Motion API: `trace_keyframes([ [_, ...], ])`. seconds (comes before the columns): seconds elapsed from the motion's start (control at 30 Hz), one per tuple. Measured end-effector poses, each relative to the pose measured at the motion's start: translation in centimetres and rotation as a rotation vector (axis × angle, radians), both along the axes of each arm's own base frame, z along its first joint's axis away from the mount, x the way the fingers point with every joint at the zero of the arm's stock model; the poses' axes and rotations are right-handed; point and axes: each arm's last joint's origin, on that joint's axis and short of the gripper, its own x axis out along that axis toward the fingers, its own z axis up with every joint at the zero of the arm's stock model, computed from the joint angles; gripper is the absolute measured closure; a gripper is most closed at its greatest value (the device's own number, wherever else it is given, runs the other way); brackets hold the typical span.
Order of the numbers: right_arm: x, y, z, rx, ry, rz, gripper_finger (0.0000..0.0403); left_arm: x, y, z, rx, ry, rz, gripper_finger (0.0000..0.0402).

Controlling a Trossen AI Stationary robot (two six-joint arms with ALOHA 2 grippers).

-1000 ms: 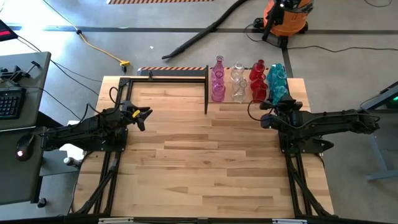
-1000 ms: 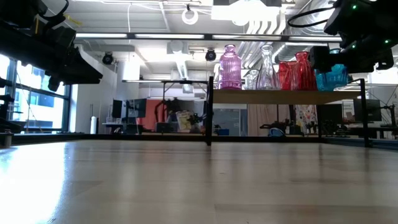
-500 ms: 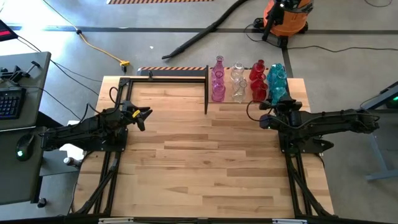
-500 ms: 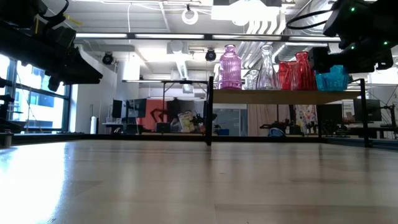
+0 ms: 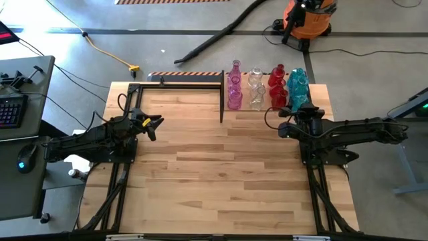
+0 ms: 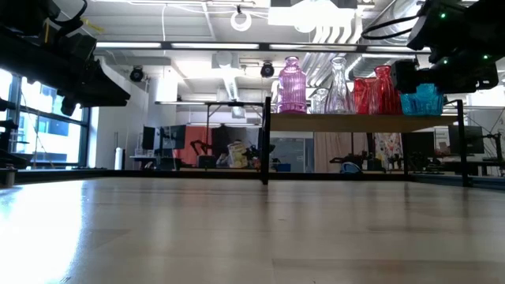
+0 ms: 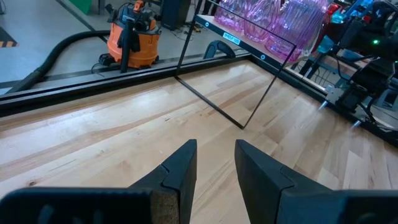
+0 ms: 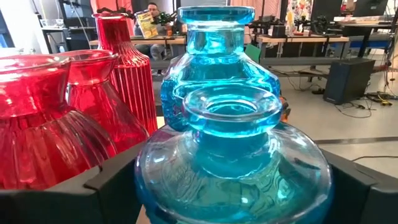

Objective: Sort vases onto shelf
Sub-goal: Put the blue vase on the shelf aligned with the other blue vase

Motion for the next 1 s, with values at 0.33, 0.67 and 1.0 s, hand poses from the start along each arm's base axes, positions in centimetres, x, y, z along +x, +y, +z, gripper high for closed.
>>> trace_keyframes([
  [0.33,-0.02,0.00,0.15,-0.035,-0.007,-0.017,0.0058,0.00,0.00,0.00,0.000,0.000,0.000,0.0300],
  [0.67,-0.27,0.02,0.45,-0.047,-0.031,-0.022,0.0058,0.00,0.00,0.00,0.000,0.000,0.000,0.0300],
  [1.0,-0.44,0.03,0.64,-0.045,-0.028,-0.020,0.0058,0.00,0.00,0.00,0.000,-0.001,0.000,0.0300],
])
